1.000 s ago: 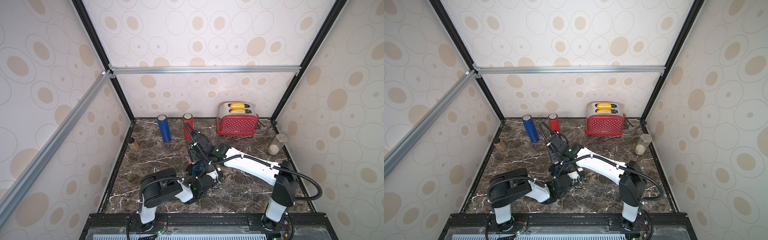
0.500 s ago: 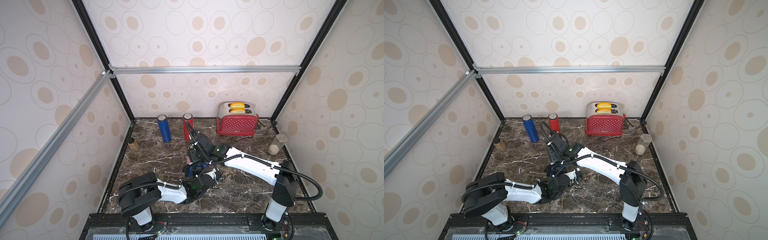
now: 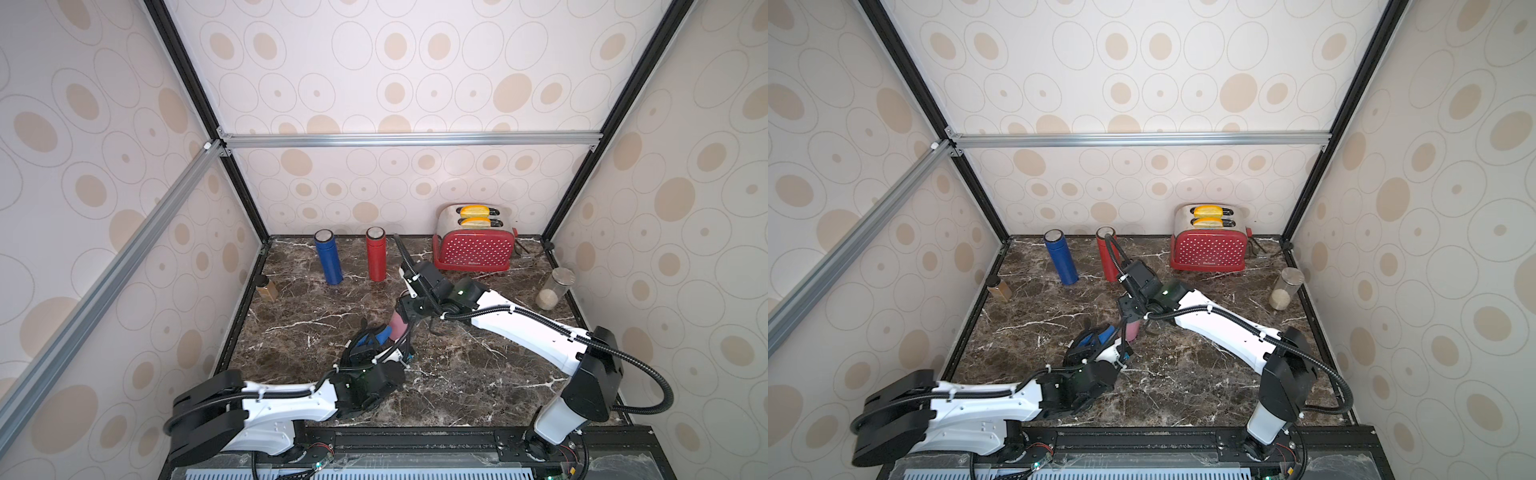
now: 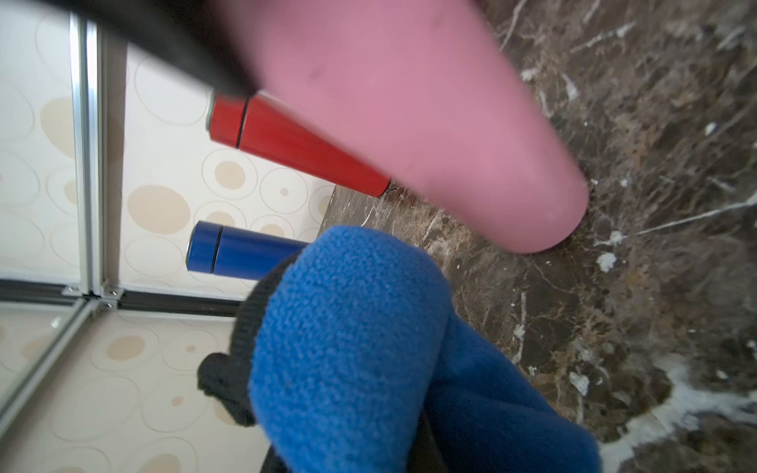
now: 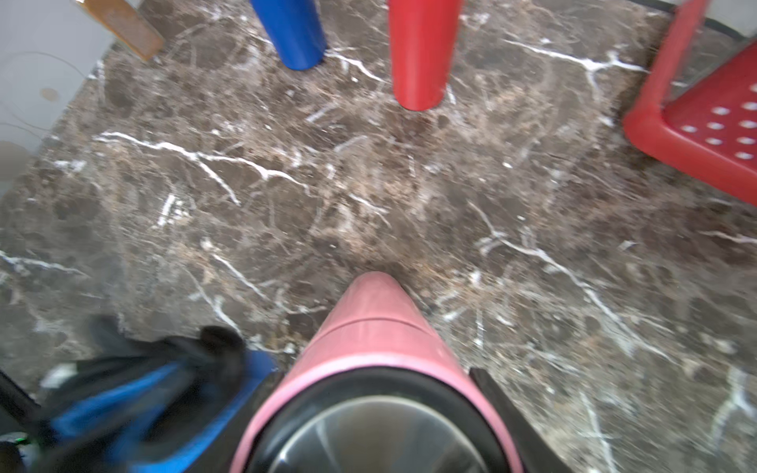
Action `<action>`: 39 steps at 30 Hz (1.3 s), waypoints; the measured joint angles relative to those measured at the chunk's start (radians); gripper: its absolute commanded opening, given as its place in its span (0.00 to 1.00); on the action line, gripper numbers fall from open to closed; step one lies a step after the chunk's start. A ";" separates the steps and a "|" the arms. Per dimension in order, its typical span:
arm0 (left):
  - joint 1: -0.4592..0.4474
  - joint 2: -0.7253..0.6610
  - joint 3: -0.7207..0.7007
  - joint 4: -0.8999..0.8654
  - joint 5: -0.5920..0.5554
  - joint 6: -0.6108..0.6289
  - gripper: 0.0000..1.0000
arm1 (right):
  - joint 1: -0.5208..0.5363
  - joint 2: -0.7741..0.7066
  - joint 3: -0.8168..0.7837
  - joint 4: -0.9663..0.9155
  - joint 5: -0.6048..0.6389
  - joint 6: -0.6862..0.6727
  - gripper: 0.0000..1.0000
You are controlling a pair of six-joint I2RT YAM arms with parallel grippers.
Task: Wipe the surface of the thermos
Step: Wipe the dirt from the surface of the thermos.
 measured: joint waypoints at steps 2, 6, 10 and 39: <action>0.000 -0.132 -0.048 0.003 0.027 -0.014 0.00 | -0.029 -0.024 -0.018 -0.019 0.001 -0.023 0.00; 0.001 -0.420 -0.135 -0.007 0.073 -0.037 0.00 | -0.060 -0.047 -0.030 -0.047 0.000 -0.060 0.00; 0.026 -0.669 -0.148 -0.074 0.131 -0.098 0.00 | -0.063 -0.053 -0.041 -0.039 -0.022 -0.129 0.00; 0.798 -0.085 0.175 0.139 1.490 -0.932 0.00 | -0.062 -0.227 -0.273 0.135 -0.304 -0.872 0.00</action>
